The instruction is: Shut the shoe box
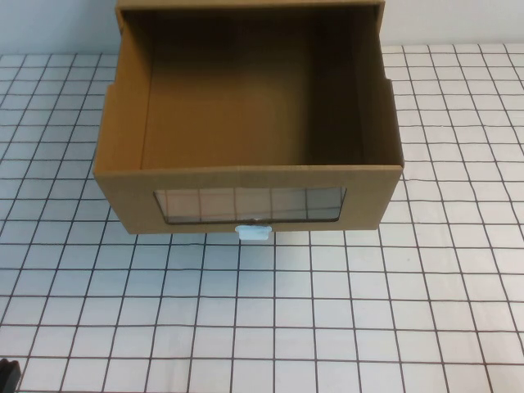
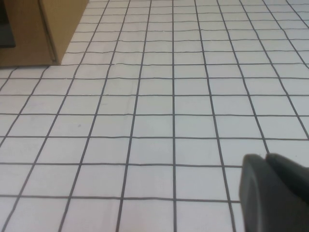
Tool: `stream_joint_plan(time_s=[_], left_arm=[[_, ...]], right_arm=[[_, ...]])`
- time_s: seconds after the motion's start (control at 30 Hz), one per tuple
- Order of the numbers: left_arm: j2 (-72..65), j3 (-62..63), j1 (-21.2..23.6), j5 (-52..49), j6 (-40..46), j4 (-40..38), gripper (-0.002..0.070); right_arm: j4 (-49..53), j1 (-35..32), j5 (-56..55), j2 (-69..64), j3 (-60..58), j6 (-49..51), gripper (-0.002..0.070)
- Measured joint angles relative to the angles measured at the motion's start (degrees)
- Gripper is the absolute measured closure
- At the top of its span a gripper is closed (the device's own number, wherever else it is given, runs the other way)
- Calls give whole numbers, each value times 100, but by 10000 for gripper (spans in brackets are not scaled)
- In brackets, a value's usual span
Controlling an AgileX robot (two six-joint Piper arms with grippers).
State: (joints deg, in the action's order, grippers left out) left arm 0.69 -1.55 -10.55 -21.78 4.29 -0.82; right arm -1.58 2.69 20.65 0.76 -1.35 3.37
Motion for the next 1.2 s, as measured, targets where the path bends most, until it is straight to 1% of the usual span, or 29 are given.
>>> stream_joint_plan(time_s=[0.17,0.3,0.43,0.6,0.73,0.9,0.97,1.1,1.2], left_arm=[[0,0,0,222,0,0,680],[0,0,0,418,-10,-11,680],[0,0,0,699,-51,-20,680],[0,0,0,1482,-296,-20,680],[0,0,0,2663,-624,-20,680],[0,0,0,4609,-1326,-25,680],[0,0,0,5389,-1483,-40,680],[0,0,0,6690,-1519,-48,680],[22,0,0,7175,-1528,-62,680]], right_arm=[[0,0,-33,0,0,0,690],[0,102,-326,0,0,0,690],[0,128,-841,0,0,0,690],[0,128,-1793,0,0,0,689],[0,128,-2822,0,0,0,689],[0,128,-4371,0,0,0,689],[0,128,-4933,0,0,0,690],[0,128,-5506,0,0,0,690],[0,128,-5580,0,0,0,690]])
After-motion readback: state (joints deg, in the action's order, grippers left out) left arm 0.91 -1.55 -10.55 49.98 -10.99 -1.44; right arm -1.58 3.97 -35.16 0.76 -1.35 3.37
